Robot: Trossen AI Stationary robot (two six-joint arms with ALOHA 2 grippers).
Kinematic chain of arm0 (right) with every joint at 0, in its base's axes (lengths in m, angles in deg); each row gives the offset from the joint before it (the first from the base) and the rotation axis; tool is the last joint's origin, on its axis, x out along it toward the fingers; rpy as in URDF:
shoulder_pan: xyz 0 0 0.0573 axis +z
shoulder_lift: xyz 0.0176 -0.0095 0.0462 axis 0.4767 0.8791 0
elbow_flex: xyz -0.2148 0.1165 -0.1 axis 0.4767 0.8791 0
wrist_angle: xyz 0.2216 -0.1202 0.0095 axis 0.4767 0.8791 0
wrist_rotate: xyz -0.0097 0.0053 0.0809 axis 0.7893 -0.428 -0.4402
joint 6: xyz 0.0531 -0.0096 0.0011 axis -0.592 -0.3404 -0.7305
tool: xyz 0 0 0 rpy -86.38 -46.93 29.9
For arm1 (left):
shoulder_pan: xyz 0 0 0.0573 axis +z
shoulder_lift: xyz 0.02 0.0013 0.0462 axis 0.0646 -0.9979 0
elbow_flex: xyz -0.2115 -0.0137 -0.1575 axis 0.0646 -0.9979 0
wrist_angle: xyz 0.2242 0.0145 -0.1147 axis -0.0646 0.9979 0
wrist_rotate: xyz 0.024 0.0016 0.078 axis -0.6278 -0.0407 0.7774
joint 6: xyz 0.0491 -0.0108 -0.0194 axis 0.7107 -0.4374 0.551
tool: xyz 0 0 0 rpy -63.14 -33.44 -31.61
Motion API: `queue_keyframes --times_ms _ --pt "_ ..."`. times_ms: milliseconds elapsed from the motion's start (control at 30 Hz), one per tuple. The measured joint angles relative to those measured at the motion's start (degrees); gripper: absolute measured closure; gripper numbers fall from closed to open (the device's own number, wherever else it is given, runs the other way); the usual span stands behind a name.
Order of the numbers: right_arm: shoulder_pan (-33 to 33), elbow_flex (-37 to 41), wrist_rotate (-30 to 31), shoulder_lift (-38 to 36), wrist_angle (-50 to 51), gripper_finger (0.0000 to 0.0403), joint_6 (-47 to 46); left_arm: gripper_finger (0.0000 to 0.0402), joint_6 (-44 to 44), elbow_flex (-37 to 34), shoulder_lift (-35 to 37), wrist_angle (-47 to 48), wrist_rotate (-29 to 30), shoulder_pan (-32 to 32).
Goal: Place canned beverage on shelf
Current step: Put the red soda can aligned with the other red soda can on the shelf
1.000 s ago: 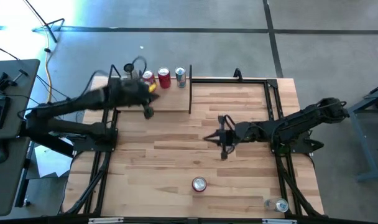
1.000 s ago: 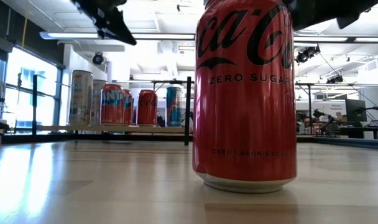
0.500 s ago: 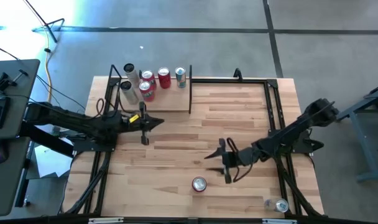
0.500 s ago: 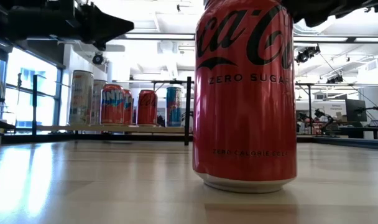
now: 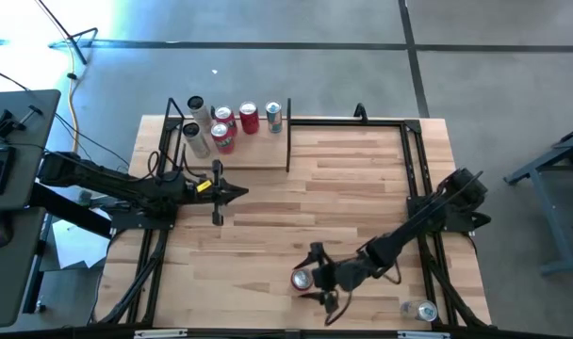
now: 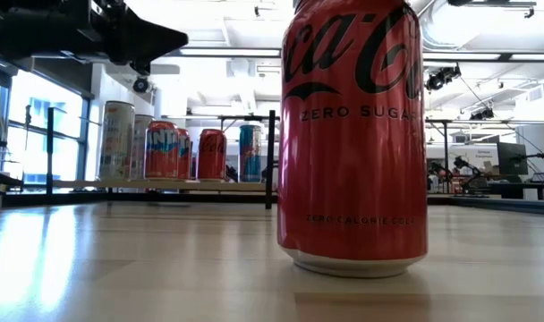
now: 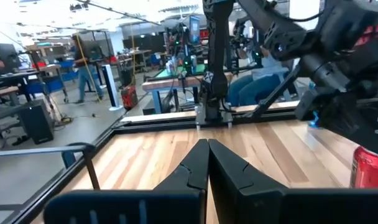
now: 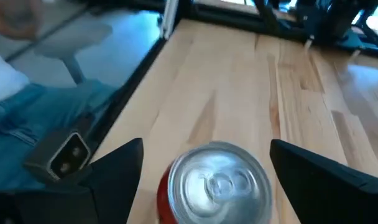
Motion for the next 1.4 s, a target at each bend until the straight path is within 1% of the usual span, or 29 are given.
queue_keyframes --times_ms 67,200,300,400,500,600,800,933,1067,1233,1300,1400 --pt "0.3 -2.7 1.0 1.6 3.8 0.0066 0.0 0.0401 0.0 0.0 0.0 0.4 0.0 -0.1" --pt "0.9 -6.0 5.4 2.6 10.7 0.0066 0.4 0.0401 0.0 0.0 0.0 1.0 0.0 -0.1" --pt "1.0 -6.4 6.4 2.6 11.4 0.0066 1.3 0.0401 0.0 0.0 0.0 1.2 0.0 -0.1" --pt "1.0 -6.4 5.6 2.6 12.2 0.0066 0.3 0.0401 -0.1 0.0 0.0 1.8 0.0 -0.1" --pt "0.9 -6.5 5.2 2.6 15.3 0.0066 -2.1 0.0401 -0.4 0.0 0.0 2.5 0.0 -0.1" --pt "0.9 -6.5 5.1 2.6 17.5 0.0066 -2.4 0.0401 -0.6 0.0 0.0 2.6 0.0 -0.1" --pt "0.2 -6.5 2.2 2.6 16.1 0.0070 -2.1 0.0401 -0.6 0.0 0.0 2.6 0.0 -0.1" --pt "-1.0 -6.5 -0.8 3.1 15.7 0.0084 -2.0 0.0401 -0.6 0.0 0.0 2.7 0.0 -0.1" --pt "-2.2 -6.7 -1.3 4.2 14.7 0.0114 -1.9 0.0401 -1.0 0.0 0.0 2.7 0.0 -0.1" --pt "-3.0 -6.6 -1.6 4.1 13.5 0.0118 0.4 0.0401 -1.6 0.0 0.0 2.7 0.0 -0.1" --pt "-3.2 -6.4 0.4 3.8 12.8 0.0118 2.7 0.0401 -1.6 0.0 0.0 2.7 0.3 -0.1" --pt "-4.5 -7.4 8.4 3.7 13.9 0.0118 3.7 0.0401 -1.6 0.0 0.0 2.7 2.3 -0.1"
